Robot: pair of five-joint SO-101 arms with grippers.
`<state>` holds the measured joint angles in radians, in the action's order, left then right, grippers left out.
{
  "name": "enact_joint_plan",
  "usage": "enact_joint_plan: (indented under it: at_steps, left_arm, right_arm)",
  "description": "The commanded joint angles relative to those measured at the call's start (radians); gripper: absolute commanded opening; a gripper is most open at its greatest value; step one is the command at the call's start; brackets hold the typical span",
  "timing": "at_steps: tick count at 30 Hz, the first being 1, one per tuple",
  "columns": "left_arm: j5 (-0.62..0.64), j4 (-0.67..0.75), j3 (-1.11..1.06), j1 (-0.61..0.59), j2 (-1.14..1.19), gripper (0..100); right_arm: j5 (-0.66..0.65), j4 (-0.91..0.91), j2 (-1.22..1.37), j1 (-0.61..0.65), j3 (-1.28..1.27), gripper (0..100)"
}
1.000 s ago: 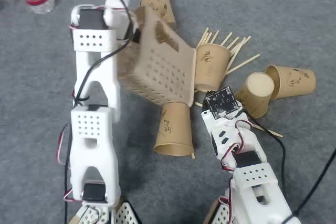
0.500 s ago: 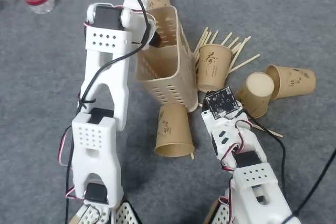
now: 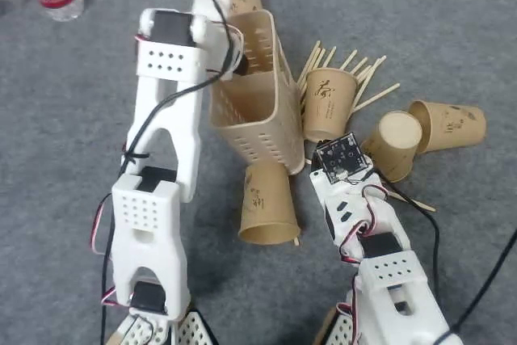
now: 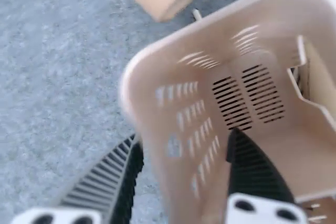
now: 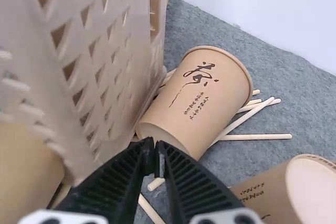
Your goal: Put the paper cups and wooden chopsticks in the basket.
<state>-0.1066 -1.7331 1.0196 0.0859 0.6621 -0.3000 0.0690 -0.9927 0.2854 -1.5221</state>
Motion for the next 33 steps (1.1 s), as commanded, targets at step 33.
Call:
enact_joint_plan:
  at_steps: [33]
  left_arm:
    - [-0.239, 0.002, 0.125, -0.367, -0.074, 1]
  right_arm:
    - [-0.098, -0.021, 0.001, -0.001, 0.006, 0.9]
